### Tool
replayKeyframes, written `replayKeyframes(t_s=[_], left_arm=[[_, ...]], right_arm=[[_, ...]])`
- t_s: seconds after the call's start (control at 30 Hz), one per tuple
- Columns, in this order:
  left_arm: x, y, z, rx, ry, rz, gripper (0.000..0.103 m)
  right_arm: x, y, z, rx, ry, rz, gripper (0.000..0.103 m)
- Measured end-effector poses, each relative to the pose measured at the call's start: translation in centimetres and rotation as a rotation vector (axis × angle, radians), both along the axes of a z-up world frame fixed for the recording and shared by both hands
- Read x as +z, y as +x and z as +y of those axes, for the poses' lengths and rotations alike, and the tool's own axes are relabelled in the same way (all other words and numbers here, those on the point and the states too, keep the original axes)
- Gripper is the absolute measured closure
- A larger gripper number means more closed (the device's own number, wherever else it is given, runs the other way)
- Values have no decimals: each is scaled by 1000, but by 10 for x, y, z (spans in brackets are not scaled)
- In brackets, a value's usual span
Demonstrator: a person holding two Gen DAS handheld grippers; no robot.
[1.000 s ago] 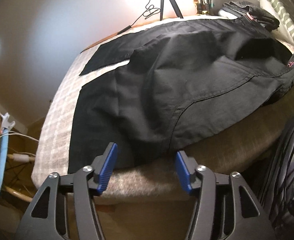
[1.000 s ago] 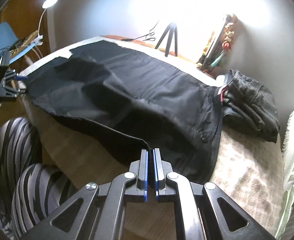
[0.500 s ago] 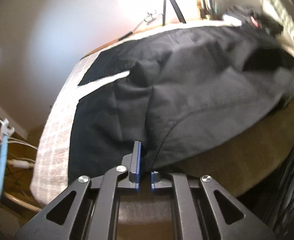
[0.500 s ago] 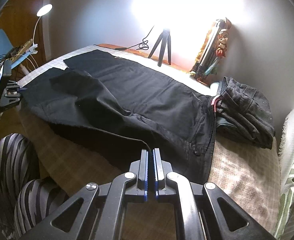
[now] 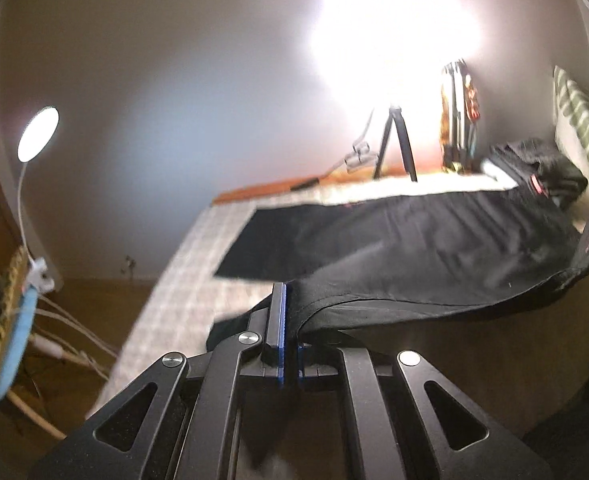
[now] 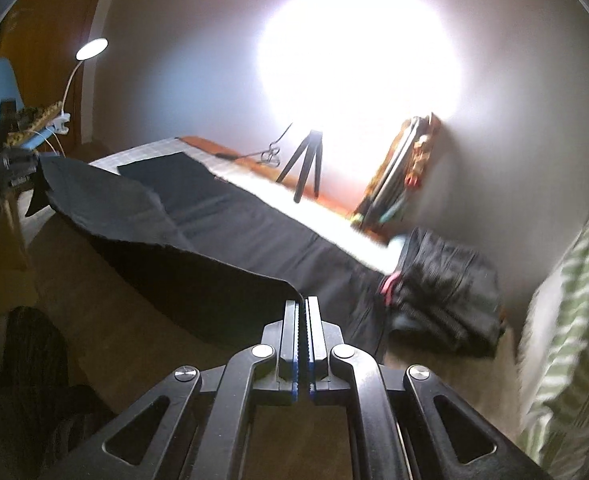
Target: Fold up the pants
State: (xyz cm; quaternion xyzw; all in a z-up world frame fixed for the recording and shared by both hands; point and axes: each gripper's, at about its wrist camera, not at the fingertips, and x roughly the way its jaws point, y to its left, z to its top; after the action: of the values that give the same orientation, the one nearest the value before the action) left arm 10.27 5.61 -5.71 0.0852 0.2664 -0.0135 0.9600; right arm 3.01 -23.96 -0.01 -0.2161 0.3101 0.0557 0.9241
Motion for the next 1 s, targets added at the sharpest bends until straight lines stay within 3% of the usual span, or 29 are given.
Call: replayKeyframes(t_s=[0.23, 0.43, 0.63, 0.77, 0.9, 1.0], left_arm=[[17, 49, -8, -20, 64, 8, 101], [21, 112, -20, -71, 150, 61, 101], [7, 189, -27, -114, 178, 165, 101], [-20, 236, -41, -136, 258, 225, 101], [-42, 270, -43, -150, 253, 289, 101], [-62, 291, -50, -168, 291, 318, 100]], right_arm=[[15, 51, -7, -29, -14, -40, 103], [4, 127, -20, -87, -50, -37, 103], [-33, 207, -38, -143, -40, 30, 103], [-70, 255, -49, -175, -73, 94, 103], [-97, 288, -59, -202, -96, 138, 103], [-115, 305, -62, -211, -135, 166, 103]])
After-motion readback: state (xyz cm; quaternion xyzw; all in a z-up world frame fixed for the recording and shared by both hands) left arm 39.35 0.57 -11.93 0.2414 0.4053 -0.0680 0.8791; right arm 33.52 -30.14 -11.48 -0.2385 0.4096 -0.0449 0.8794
